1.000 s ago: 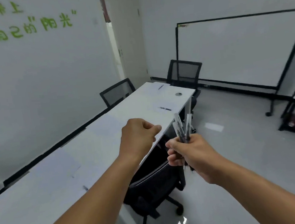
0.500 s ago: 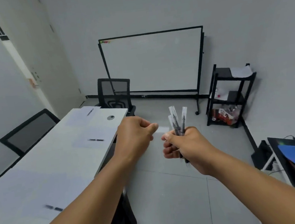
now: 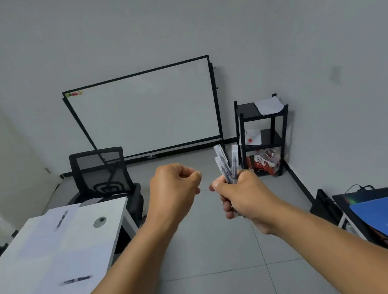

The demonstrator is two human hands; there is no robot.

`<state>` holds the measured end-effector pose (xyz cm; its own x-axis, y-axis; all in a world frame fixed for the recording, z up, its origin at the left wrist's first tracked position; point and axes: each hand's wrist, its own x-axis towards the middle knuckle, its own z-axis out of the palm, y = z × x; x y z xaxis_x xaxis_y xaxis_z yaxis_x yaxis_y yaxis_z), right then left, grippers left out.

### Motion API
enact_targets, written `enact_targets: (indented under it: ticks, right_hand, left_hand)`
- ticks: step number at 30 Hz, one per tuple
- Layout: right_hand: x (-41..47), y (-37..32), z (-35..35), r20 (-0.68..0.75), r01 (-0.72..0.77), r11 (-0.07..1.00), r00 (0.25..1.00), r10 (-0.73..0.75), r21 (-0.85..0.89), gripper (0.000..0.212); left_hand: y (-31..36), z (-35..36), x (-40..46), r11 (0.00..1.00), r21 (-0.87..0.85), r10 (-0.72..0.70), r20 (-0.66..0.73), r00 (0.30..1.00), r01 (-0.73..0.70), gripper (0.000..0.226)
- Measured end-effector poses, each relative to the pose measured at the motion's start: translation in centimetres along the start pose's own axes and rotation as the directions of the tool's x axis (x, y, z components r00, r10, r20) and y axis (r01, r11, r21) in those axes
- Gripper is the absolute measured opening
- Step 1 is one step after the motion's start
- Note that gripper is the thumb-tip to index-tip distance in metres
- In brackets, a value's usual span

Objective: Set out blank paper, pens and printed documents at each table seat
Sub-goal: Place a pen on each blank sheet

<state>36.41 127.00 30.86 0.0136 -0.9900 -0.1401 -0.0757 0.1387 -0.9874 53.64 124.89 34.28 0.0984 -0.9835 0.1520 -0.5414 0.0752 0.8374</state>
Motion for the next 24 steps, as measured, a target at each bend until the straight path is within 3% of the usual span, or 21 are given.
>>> enact_targets:
  ticks: [7,15,20,24]
  right_hand:
    - [13.3,-0.2,-7.4,-0.034,0.048,0.998,0.998,-0.049,-0.028,0.016]
    - [29.0,-2.7,-13.6,0.026,0.084,0.996,0.996,-0.083,-0.034,0.014]
    - [37.8,-5.1,-13.5,0.068,0.089,0.995,0.994,-0.085,-0.051,0.015]
    - [46.0,-6.6,-10.9,0.083,0.107,0.994,0.991,-0.104,-0.032,0.027]
  left_hand:
    - [3.0,8.8,11.8,0.999,-0.011,0.039,0.041,0.998,-0.038,0.021]
    - [5.8,15.4,25.1,0.994,-0.095,-0.056,-0.03,0.998,0.053,0.019]
    - [5.5,15.9,33.1,0.989,-0.126,-0.088,-0.086,0.992,0.077,0.021]
    - [3.6,15.4,40.7,0.984,-0.16,-0.096,-0.125,0.988,0.075,0.019]
